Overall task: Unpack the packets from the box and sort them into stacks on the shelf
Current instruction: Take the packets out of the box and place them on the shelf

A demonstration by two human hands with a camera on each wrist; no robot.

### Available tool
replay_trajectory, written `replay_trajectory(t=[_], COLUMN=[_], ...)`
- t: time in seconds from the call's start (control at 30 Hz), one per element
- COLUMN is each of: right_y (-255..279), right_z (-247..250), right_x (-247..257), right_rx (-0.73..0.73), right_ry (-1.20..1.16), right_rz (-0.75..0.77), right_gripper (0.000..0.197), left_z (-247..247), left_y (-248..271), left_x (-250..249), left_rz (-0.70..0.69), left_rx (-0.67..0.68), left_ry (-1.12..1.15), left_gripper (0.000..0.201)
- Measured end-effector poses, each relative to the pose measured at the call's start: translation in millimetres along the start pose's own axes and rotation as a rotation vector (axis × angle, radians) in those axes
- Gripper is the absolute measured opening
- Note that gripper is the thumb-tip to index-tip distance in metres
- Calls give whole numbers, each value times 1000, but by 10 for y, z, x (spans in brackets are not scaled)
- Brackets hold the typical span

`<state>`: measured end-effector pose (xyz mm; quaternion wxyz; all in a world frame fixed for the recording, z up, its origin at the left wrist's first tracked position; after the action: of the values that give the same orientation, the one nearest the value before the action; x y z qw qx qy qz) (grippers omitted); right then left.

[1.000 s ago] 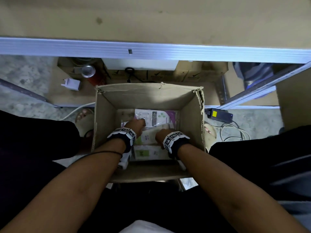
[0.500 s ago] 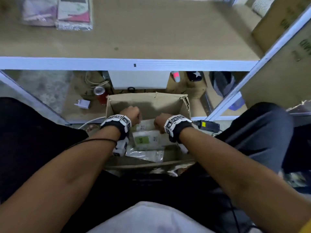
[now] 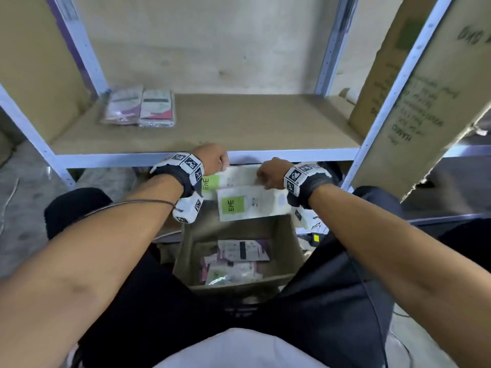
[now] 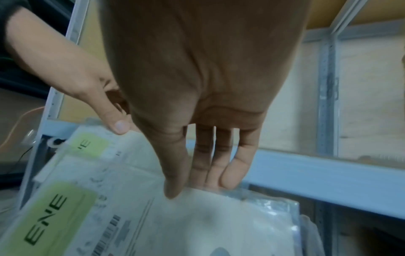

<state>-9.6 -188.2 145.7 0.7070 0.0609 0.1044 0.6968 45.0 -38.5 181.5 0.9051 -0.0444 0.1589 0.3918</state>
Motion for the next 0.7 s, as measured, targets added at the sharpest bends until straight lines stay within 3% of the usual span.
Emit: replay_trajectory(t=[0.1,0.2,0.4,0.5,0.7], right_y=[33,31,-152,-326,-845], right_z=[447,866,1375,1424,1294], right_x=[-145,-307,-611,-706,-655], right_rx=[-88,-188,-310,-325,-214], right_ry=[-42,-141,-339,-556,-1188], right_rz=[-4,-14,-27,-24,-95], right_gripper=[10,14,12,5,8], left_z=[444,902,1600,1786,1749], left_y=[-6,-16,-77,-135,-208], left_x=[-19,20,402,758,1598], left_rz=[-35,-62,-9,71,267], left_rx=[-60,-145,-288,-345,-518], left_ry=[10,28,103,220,528], left_gripper=[27,21,14,13,30])
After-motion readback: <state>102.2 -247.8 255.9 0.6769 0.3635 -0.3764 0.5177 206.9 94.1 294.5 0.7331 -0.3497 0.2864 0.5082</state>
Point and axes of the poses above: each hand's wrist, its own y-axis away from the middle knuckle, its own z-axis out of the back of the hand, x = y × z, the point moved 7 cm from there along -y, towards the middle knuckle, and after that the axes turned 7 degrees about -z, right-handed, at the moved point
